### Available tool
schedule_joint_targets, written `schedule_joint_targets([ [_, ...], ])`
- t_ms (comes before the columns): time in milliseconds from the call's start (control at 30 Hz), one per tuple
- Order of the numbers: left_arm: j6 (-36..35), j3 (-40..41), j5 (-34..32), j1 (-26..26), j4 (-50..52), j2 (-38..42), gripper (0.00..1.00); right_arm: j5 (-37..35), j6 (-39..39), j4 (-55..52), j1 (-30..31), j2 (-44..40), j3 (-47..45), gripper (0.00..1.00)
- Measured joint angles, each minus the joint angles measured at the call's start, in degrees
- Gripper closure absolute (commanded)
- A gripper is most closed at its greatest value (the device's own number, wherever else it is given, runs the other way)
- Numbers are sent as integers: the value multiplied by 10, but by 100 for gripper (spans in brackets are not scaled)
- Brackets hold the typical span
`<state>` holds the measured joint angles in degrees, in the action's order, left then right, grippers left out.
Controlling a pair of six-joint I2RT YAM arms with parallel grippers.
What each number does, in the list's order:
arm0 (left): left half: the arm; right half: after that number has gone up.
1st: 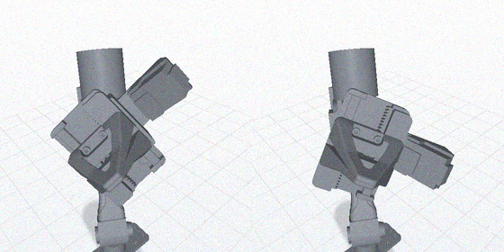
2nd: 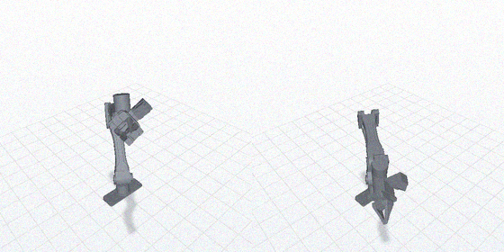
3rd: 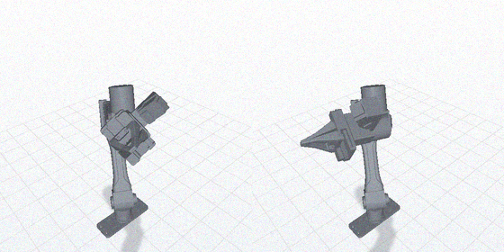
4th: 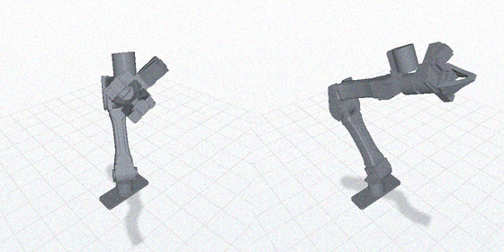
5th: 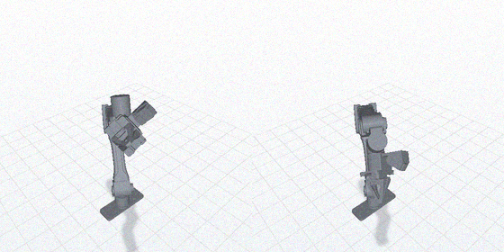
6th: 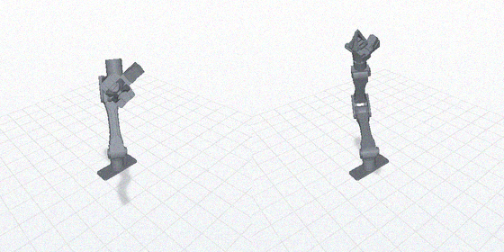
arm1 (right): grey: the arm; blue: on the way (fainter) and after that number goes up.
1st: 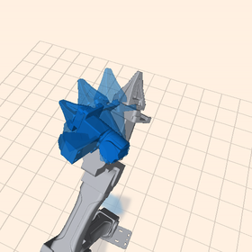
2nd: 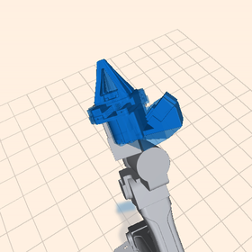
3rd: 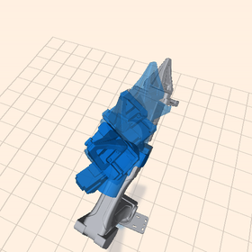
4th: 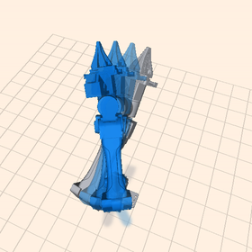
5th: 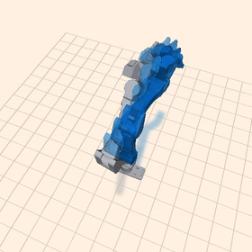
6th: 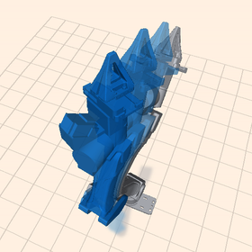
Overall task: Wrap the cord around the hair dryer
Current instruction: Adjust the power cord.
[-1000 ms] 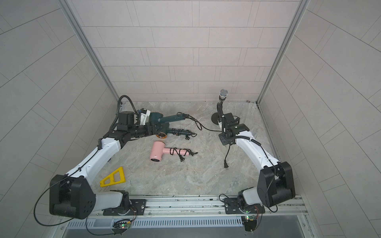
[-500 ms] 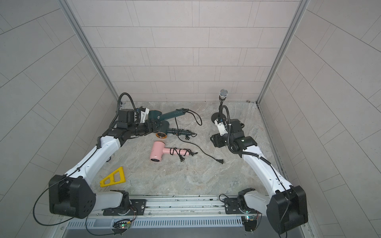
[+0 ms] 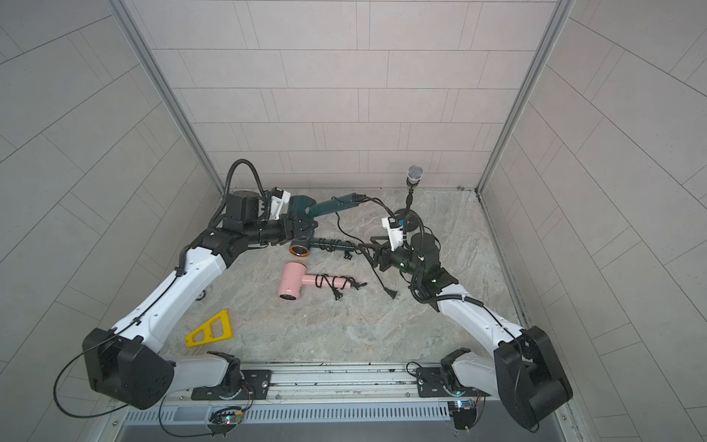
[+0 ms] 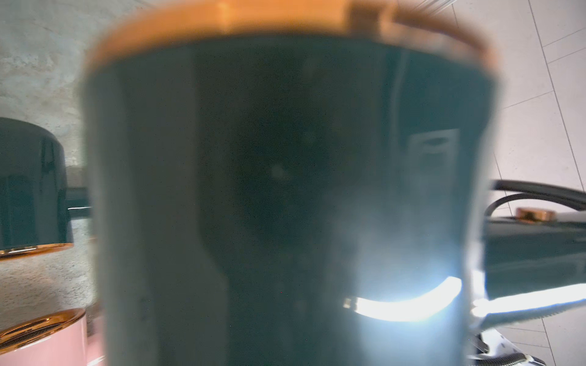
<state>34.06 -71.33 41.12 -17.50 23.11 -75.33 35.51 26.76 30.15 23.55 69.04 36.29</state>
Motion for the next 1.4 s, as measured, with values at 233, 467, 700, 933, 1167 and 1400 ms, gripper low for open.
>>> schedule_joint_targets([
  [233, 0, -53, -5, -42, 28, -1, 100, -33, 29, 138, 21, 82, 1, 35],
  [467, 0, -69, -9, -58, 50, -10, 100, -37, 69, 223, 30, 155, 25, 34],
  [700, 0, -85, -30, -70, 61, -19, 100, -32, 85, 248, 51, 194, 75, 35],
  [933, 1, -94, -28, -86, 60, -33, 100, -32, 101, 255, 60, 259, 118, 61],
  [1167, 3, -101, -41, -86, 59, -34, 100, -31, 118, 251, 61, 286, 124, 100],
  [1400, 11, -106, -105, -70, 49, -33, 100, -64, 64, 113, 65, 267, 121, 100],
])
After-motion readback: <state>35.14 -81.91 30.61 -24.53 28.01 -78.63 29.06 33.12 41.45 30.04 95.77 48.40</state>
